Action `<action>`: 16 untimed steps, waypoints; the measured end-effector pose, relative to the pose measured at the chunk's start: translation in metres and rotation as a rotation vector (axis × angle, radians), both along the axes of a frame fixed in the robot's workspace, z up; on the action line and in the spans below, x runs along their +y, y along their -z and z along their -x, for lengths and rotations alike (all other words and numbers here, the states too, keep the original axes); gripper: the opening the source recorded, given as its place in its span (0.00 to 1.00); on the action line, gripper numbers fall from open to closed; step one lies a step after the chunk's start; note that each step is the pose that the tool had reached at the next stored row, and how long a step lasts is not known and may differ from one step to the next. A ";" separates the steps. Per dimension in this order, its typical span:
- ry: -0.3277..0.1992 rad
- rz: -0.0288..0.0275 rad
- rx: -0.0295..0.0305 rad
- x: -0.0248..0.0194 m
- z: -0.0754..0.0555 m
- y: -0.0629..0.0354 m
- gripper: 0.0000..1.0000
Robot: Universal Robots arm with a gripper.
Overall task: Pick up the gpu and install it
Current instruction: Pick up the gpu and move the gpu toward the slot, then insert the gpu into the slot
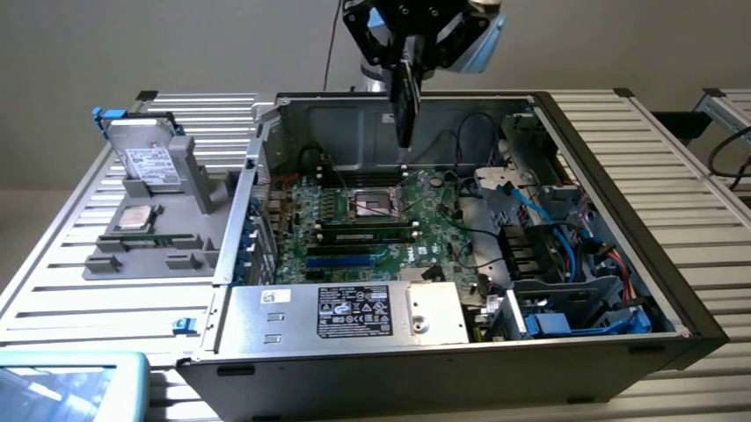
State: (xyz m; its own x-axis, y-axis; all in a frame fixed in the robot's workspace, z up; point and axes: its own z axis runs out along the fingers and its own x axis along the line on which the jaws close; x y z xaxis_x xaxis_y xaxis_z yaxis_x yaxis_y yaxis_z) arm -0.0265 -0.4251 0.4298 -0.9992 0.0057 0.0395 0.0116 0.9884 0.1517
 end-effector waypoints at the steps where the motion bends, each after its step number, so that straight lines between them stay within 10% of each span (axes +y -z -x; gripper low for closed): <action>1: -0.001 -0.0011 0.0000 0.0000 0.000 0.0000 0.28; 9: -0.037 -0.0035 0.0002 0.0001 0.000 -0.0001 0.28; 16: -0.148 -0.0266 -0.0002 0.0001 0.000 0.0000 0.28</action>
